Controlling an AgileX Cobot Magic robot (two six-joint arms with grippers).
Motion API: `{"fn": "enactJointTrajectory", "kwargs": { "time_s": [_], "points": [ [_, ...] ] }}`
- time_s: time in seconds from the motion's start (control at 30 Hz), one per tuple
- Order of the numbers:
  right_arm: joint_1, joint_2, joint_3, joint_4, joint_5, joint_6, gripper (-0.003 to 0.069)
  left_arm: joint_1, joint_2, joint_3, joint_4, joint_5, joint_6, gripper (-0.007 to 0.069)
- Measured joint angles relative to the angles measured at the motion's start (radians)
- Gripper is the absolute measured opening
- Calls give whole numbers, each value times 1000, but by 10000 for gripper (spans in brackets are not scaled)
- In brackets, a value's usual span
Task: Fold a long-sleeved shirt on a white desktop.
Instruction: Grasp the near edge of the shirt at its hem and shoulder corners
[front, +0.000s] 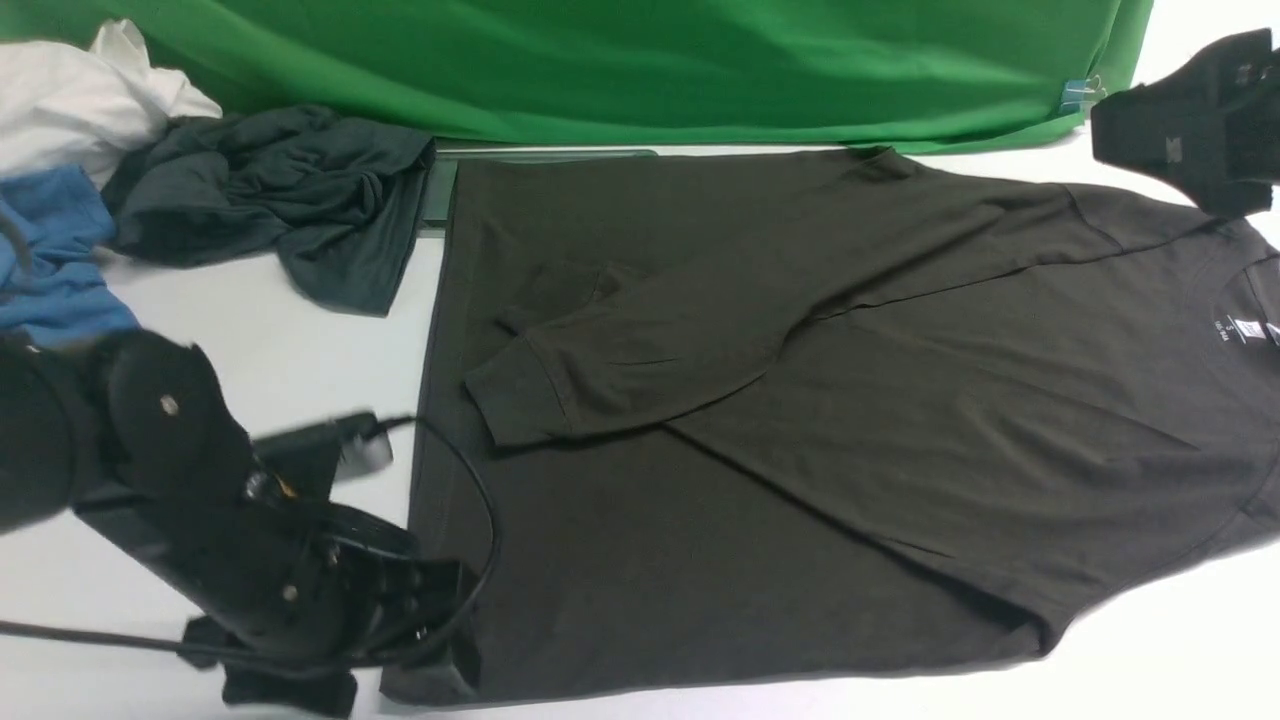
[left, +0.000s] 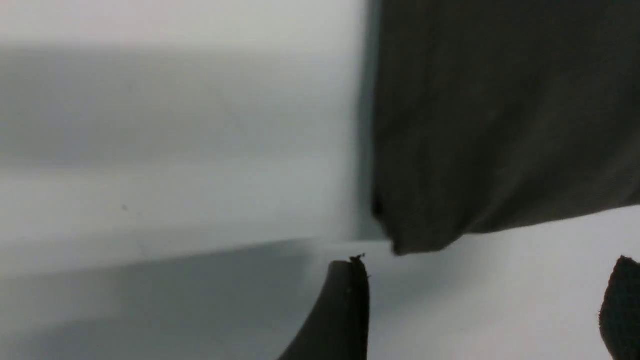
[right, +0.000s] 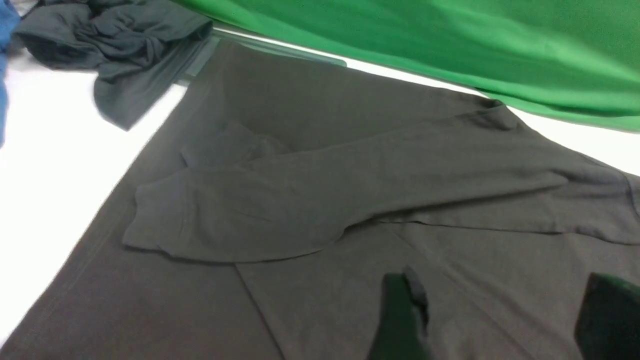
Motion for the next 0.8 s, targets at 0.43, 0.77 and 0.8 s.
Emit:
{"fn": "enactJointTrajectory", "kwargs": {
  "time_s": [0.43,0.77,0.8],
  "points": [
    [0,0,0,0,1,-9,474,3,134,-23,-13,-39,22,437],
    [0,24,0,-13,102,-22,474,4,144,-24,6,-70,74,59],
    [0,27,0,-13,116,-22,474,4,139,-23,10,-70,79,44]
  ]
}}
